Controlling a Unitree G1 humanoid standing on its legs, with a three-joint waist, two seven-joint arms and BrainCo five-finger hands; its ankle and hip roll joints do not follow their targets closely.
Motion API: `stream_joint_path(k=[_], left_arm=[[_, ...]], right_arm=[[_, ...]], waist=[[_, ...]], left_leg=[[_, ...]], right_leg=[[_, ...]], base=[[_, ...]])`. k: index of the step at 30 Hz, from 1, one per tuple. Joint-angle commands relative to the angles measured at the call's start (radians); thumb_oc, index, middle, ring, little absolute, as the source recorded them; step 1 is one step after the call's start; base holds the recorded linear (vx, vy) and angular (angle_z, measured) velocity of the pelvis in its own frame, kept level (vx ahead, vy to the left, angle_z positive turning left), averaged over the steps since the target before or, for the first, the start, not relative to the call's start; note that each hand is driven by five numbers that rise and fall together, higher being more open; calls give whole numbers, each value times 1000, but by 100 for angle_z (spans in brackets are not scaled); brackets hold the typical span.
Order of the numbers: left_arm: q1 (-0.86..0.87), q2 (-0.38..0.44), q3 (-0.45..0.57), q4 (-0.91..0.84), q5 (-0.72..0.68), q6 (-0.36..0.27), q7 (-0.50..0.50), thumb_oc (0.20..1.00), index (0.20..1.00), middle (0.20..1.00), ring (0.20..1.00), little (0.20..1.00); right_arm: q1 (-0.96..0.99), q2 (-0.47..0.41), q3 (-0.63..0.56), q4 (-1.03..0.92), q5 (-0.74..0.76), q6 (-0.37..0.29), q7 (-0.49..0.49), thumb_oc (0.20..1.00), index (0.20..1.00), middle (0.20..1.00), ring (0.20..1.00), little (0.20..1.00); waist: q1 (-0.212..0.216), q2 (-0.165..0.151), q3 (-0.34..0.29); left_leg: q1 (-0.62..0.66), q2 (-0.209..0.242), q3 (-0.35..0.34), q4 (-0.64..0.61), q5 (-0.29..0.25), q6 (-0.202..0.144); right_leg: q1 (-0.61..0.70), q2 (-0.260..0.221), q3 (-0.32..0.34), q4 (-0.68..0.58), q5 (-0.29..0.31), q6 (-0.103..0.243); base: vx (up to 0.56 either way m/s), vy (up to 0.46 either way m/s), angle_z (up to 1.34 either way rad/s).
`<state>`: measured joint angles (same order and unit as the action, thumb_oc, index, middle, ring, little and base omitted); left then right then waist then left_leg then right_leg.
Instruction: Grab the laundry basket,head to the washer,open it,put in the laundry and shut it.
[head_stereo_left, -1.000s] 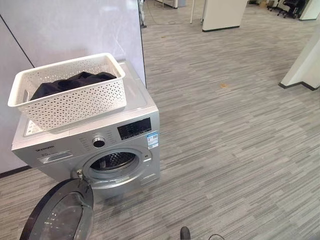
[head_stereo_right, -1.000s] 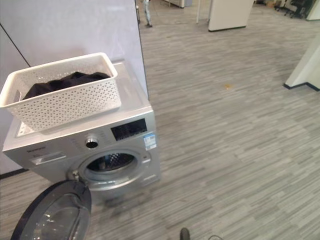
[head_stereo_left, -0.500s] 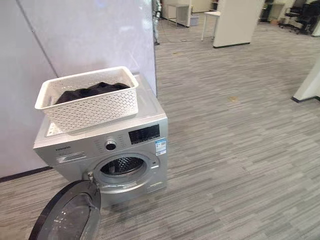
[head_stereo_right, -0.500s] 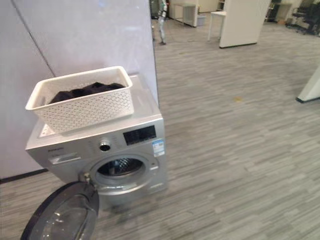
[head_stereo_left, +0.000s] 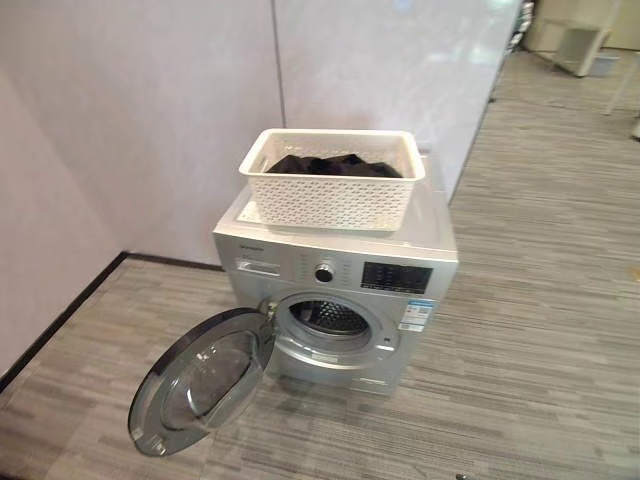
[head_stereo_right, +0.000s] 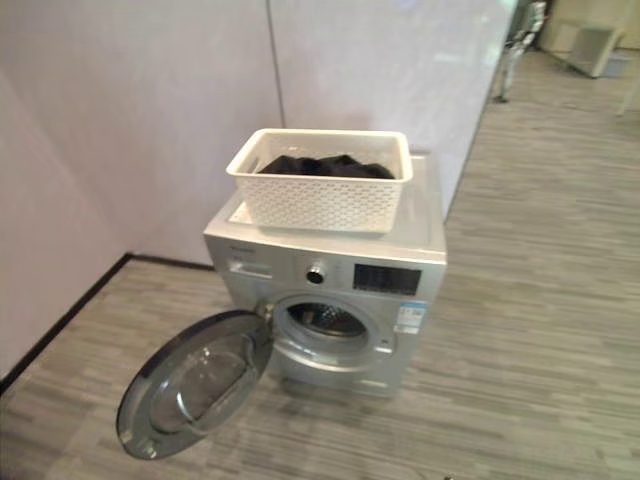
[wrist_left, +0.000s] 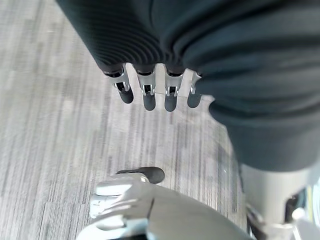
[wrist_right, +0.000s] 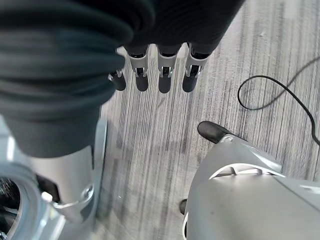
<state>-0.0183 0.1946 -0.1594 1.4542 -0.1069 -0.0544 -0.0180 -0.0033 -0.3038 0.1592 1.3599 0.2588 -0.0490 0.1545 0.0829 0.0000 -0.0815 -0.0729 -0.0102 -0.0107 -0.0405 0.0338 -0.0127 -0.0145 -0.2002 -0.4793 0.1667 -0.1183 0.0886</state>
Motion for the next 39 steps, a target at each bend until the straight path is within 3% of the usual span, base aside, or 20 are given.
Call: stream_joint_path(k=[1,3,4,13,17,22,26,32,33,34,35,36,37,38,39], left_arm=[[-34,16,41,72,53,-1,-7,1000,1000,1000,1000,1000],[-29,16,45,76,56,0,-8,1000,1000,1000,1000,1000],[-40,40,-135,-30,289,-47,56,1000,1000,1000,1000,1000],[-39,36,-129,-9,287,-41,40,1000,1000,1000,1000,1000],[-51,40,-137,-4,292,-42,35,1000,1000,1000,1000,1000],[-58,41,-145,0,299,-44,32,1000,1000,1000,1000,1000],[-65,36,-165,-11,304,-50,28,1000,1000,1000,1000,1000],[-86,46,-177,-31,294,-47,32,1000,1000,1000,1000,1000],[-92,51,-177,-32,289,-46,29,1000,1000,1000,1000,1000],[-92,57,-172,-27,284,-44,31,1000,1000,1000,1000,1000],[-95,60,-162,-20,279,-44,29,1000,1000,1000,1000,1000],[-96,60,-162,-20,280,-44,29,1000,1000,1000,1000,1000],[-92,64,-160,-6,290,-40,28,1000,1000,1000,1000,1000],[-91,64,-161,-3,293,-38,27,1000,1000,1000,1000,1000],[-93,64,-163,-2,296,-37,26,1000,1000,1000,1000,1000]], right_arm=[[-40,26,-15,44,-19,-25,-4,1000,1000,1000,1000,1000],[-42,26,-12,46,-25,-26,-5,1000,1000,1000,1000,1000],[44,-38,-45,102,-74,-33,-54,1000,1000,1000,1000,1000],[10,-33,-42,81,-73,-31,-38,1000,1000,1000,1000,1000],[-14,-39,-42,76,-83,-28,-40,1000,1000,1000,1000,1000],[-26,-37,-36,68,-95,-28,-40,1000,1000,1000,1000,1000],[-36,-40,-42,55,-91,-32,-45,1000,1000,1000,1000,1000],[-53,-56,-36,30,-86,-38,-56,1000,1000,1000,1000,1000],[-58,-58,-20,22,-87,-43,-56,1000,1000,1000,1000,1000],[-58,-57,-17,16,-70,-46,-49,1000,1000,1000,1000,1000],[-58,-52,-14,13,-58,-50,-48,1000,1000,1000,1000,1000],[-58,-52,-14,14,-57,-50,-48,1000,1000,1000,1000,1000],[-60,-45,2,12,-67,-52,-54,1000,1000,1000,1000,1000],[-62,-45,10,9,-77,-55,-56,1000,1000,1000,1000,1000],[-64,-46,14,6,-84,-60,-57,1000,1000,1000,1000,1000]], waist=[[9,-37,10],[10,-35,7],[-83,-3,78],[-82,-5,78],[-78,-11,79],[-77,-20,82],[-76,-24,88],[-88,-8,120],[-101,6,138],[-124,17,141],[-132,25,143],[-131,26,142],[-117,18,141],[-115,15,140],[-119,13,142]], left_leg=[[-37,12,34,-47,83,-81],[-38,14,43,-47,83,-81],[56,261,328,-19,220,-147],[28,232,356,97,118,-131],[26,185,342,121,44,-96],[34,145,338,127,6,-67],[52,75,332,117,-31,-26],[77,8,313,100,-66,30],[81,5,291,100,-70,41],[90,10,274,93,-64,45],[101,12,272,81,-63,46],[98,14,274,80,-62,45],[109,4,305,73,-76,48],[119,0,317,66,-86,47],[130,-7,316,62,-93,48]], right_leg=[[78,-57,45,-145,218,79],[73,-55,53,-151,219,78],[37,70,281,-206,169,49],[49,10,269,-184,174,62],[47,-39,284,-152,180,80],[37,-75,301,-118,198,93],[20,-134,331,-62,296,121],[-61,-171,395,100,385,103],[-92,-116,444,173,358,85],[-120,-24,503,211,267,64],[-148,44,522,213,174,47],[-150,46,523,211,176,46],[-166,67,430,168,136,30],[-193,74,361,151,143,23],[-222,97,336,143,149,22]], base=[[0,8,24],[-3,9,0],[-9,20,-5],[-11,77,1],[35,158,2],[54,168,6],[69,203,2],[53,253,12],[93,188,12],[155,246,8],[115,120,14],[142,122,30],[136,77,29],[193,85,-1],[181,18,-50]])
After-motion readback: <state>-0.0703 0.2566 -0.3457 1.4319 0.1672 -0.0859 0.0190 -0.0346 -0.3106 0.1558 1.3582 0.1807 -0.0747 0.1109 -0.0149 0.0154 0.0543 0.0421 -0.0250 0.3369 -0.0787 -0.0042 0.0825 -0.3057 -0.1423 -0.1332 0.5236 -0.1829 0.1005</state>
